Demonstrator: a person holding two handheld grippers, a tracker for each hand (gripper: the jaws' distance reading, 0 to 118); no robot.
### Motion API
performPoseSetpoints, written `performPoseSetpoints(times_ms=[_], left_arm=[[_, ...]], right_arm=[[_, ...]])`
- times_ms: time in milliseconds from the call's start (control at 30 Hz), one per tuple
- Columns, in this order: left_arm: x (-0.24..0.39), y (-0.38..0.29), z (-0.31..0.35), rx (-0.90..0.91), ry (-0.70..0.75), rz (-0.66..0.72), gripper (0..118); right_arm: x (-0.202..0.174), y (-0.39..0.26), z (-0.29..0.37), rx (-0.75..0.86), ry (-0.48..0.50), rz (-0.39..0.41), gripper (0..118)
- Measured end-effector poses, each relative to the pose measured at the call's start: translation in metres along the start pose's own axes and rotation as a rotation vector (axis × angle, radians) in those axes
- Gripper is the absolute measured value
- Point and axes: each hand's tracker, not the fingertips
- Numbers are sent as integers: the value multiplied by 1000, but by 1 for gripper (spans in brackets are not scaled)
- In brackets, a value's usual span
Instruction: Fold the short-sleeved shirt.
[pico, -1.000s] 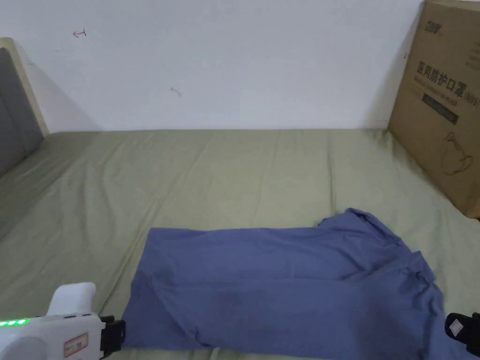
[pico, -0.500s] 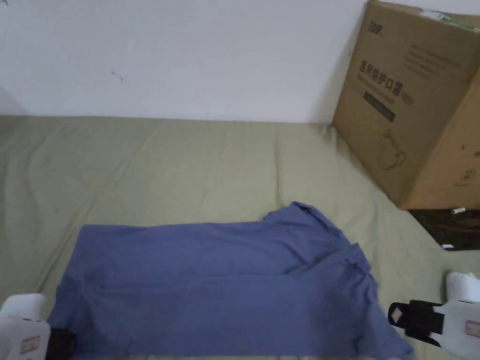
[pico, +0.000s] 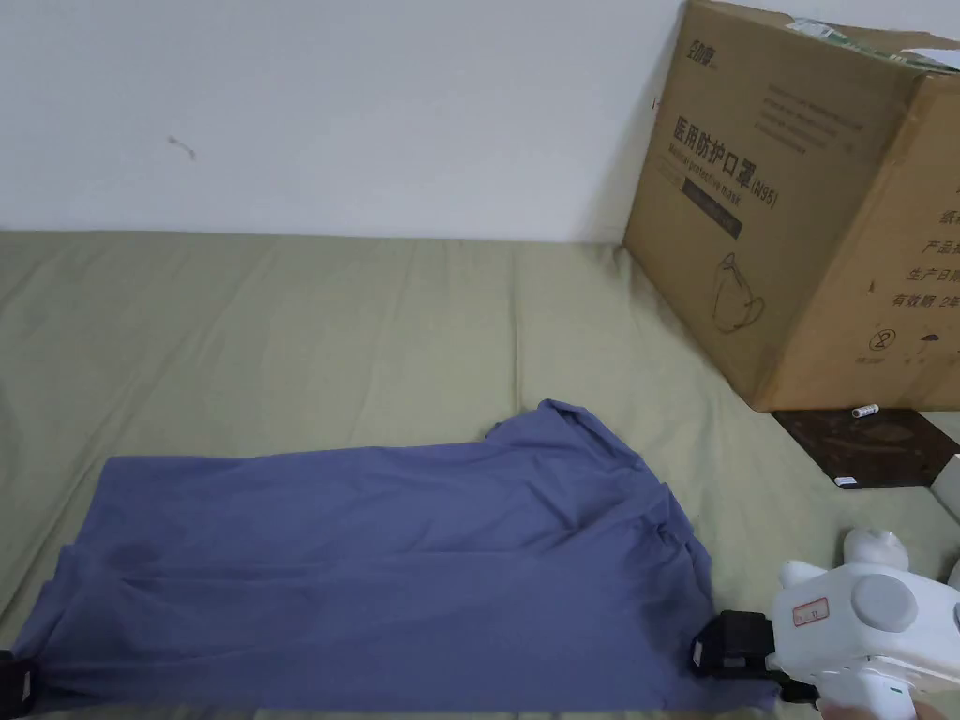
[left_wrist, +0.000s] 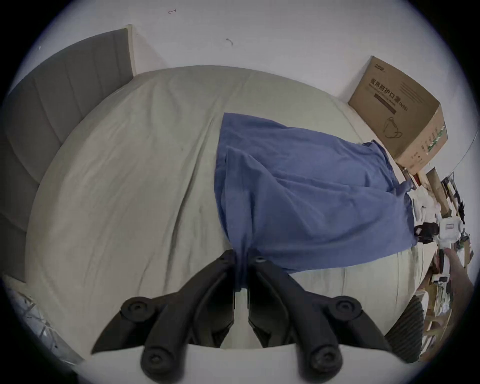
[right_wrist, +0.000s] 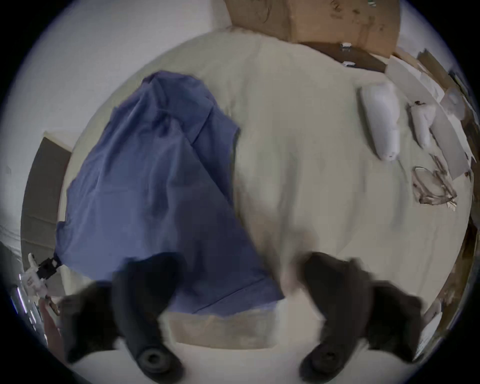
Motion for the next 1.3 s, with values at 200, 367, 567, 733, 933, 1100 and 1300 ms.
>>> performPoseSetpoints(times_ms=[200,367,567,733,933,1100,1300], left_arm=[[-1,-1,8,5,-14,0,7],[-6,-3,31,1,-41,-12,7],[-16,-49,73,-88,-44,-73,7],[-25,-104,88,-180,-55,-53,7],[-37,-116,89,-120,-91,58,37],[-39,-110,97,-59,-34,38,115],[-22,-81,119,42,-86,48,114]], right_arm=[[-9,-6,26,12,31,99,3],[-18,-23,54,25,-68,236,3],[-7,-75,96,37,-16,220,3],[7,-125,93,-19,9,228,3],[4,-140,80,-8,-8,209,26],[-3,-138,97,130,-45,198,117],[-47,-124,141,217,63,187,114]])
